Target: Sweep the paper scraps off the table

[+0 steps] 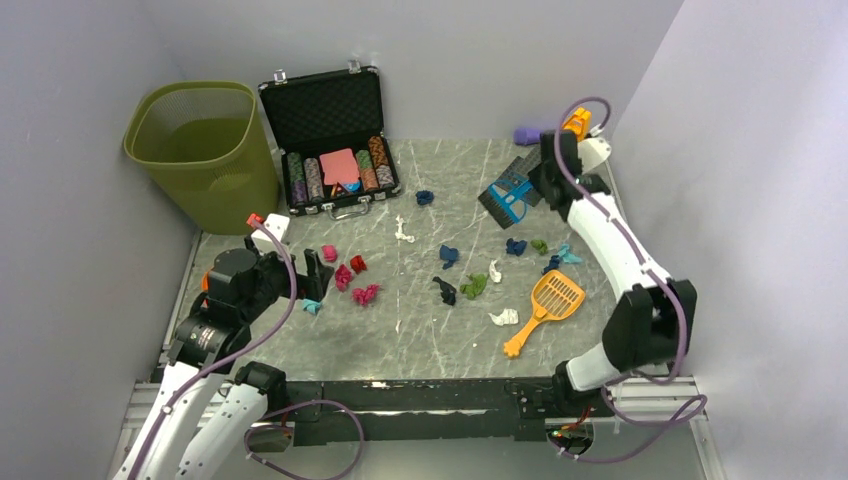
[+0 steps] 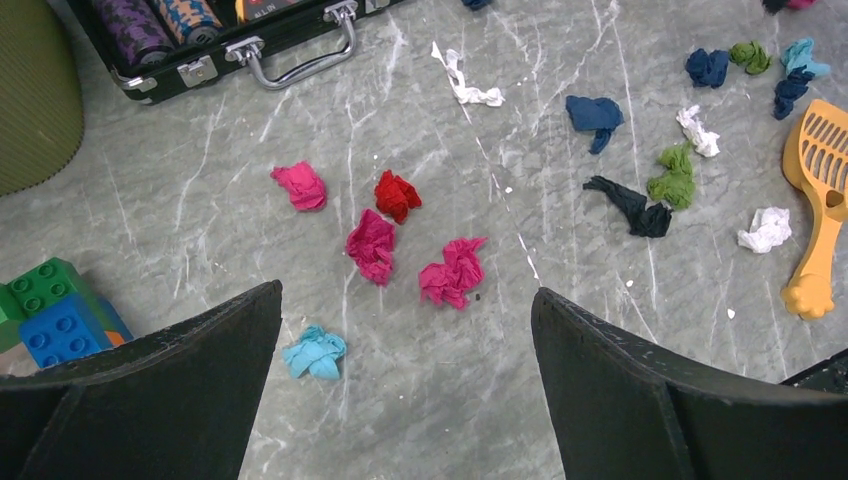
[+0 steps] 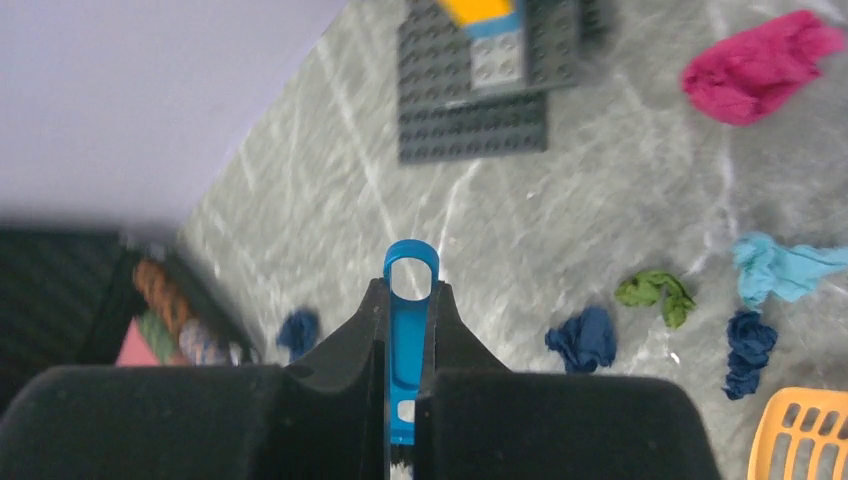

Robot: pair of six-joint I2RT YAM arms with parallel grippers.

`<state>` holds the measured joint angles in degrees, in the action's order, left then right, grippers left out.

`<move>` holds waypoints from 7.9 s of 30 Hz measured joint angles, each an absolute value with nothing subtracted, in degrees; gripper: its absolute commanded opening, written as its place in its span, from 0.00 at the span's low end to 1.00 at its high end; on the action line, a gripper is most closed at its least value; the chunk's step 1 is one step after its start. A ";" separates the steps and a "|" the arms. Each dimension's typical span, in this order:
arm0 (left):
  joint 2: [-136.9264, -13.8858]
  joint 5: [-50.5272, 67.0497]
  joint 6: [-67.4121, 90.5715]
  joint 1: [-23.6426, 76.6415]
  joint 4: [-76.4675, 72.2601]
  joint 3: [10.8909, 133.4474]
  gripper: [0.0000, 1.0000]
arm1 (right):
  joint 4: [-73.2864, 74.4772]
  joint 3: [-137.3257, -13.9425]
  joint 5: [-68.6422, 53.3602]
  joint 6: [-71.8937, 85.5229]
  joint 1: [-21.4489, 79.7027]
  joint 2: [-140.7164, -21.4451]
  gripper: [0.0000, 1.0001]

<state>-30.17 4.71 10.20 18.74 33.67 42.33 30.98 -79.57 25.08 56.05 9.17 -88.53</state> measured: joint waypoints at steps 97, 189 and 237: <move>-58.37 52.77 35.92 30.92 -2.35 45.89 0.00 | 10.26 -53.54 -52.58 25.69 25.93 -59.07 0.73; -120.46 -10.15 10.15 77.08 -5.91 84.42 0.66 | 54.19 -72.47 49.21 30.26 12.78 -51.20 0.00; -75.96 -5.39 21.39 62.89 29.54 62.30 0.00 | 43.86 -84.33 46.24 2.35 4.19 -98.83 0.00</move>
